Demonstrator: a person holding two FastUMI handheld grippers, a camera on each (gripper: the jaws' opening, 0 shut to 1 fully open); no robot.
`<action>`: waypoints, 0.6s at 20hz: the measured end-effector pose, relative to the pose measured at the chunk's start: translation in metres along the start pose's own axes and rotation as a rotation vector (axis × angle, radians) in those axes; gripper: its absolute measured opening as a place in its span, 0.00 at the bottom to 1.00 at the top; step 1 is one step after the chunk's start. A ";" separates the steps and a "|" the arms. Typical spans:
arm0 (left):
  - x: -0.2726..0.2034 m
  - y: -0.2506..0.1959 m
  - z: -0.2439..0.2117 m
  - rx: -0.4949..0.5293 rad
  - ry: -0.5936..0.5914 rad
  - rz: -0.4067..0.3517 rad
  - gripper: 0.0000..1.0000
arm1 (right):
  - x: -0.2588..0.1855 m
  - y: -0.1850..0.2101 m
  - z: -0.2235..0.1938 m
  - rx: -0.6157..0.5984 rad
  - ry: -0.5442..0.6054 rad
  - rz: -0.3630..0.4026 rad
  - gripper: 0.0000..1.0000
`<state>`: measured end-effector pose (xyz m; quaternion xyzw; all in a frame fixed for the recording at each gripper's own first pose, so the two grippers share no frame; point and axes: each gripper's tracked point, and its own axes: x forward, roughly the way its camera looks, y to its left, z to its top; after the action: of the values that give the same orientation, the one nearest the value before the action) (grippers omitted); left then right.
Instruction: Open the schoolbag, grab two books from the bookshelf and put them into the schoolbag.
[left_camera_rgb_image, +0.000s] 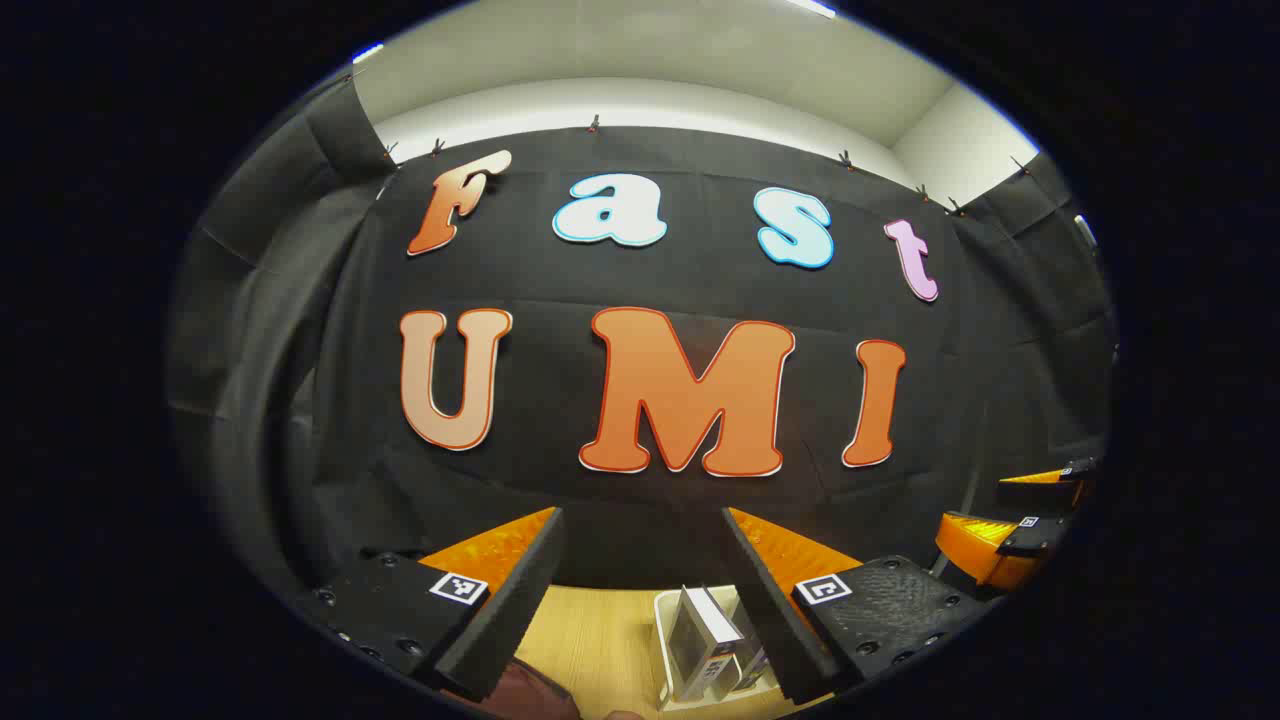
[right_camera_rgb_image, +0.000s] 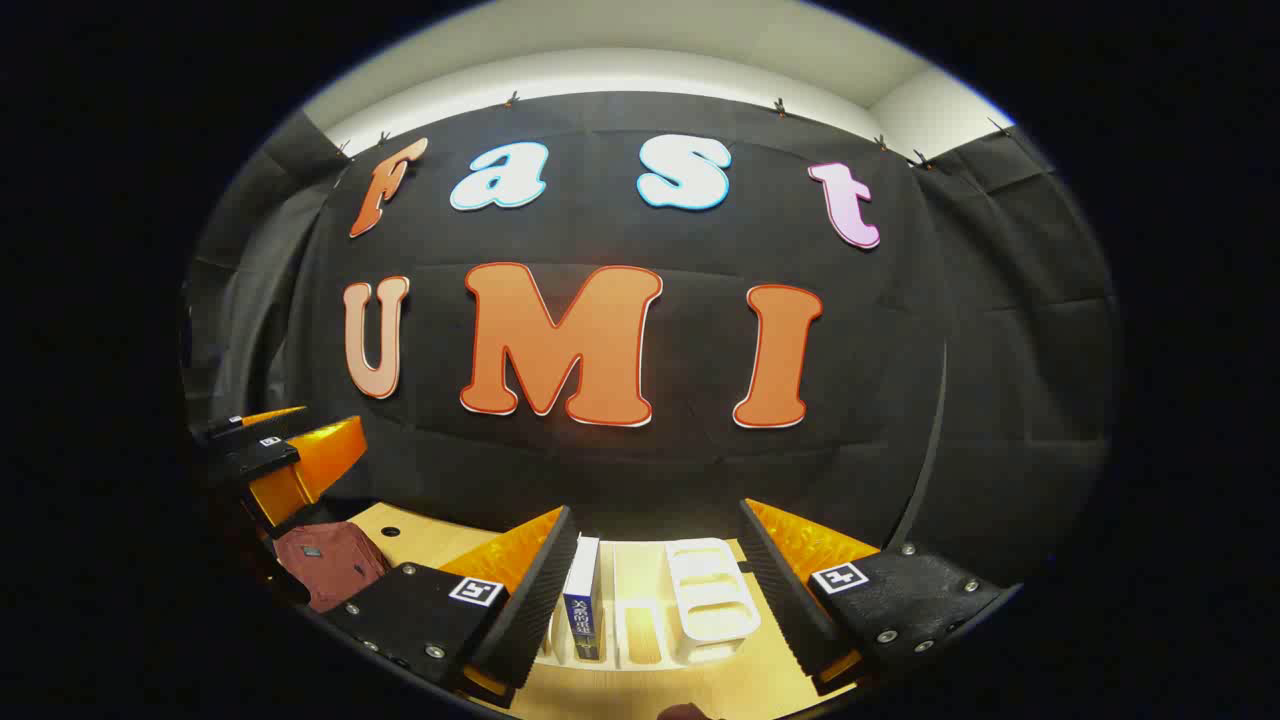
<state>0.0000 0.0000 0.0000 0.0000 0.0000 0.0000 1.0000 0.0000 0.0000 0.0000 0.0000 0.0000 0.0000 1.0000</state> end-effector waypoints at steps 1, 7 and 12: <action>0.001 0.001 0.002 0.003 -0.012 0.011 0.96 | 0.000 0.002 -0.001 0.005 0.001 0.018 0.96; 0.000 -0.004 0.000 0.031 -0.002 0.015 0.96 | 0.006 -0.004 -0.004 0.049 -0.005 0.057 0.96; 0.001 -0.009 0.000 0.059 -0.007 -0.002 0.95 | 0.008 -0.012 -0.012 0.067 0.002 0.061 0.96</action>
<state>0.0012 -0.0090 0.0003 0.0294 -0.0036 -0.0012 0.9996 0.0081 -0.0119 -0.0118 0.0334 0.0009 0.0304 0.9990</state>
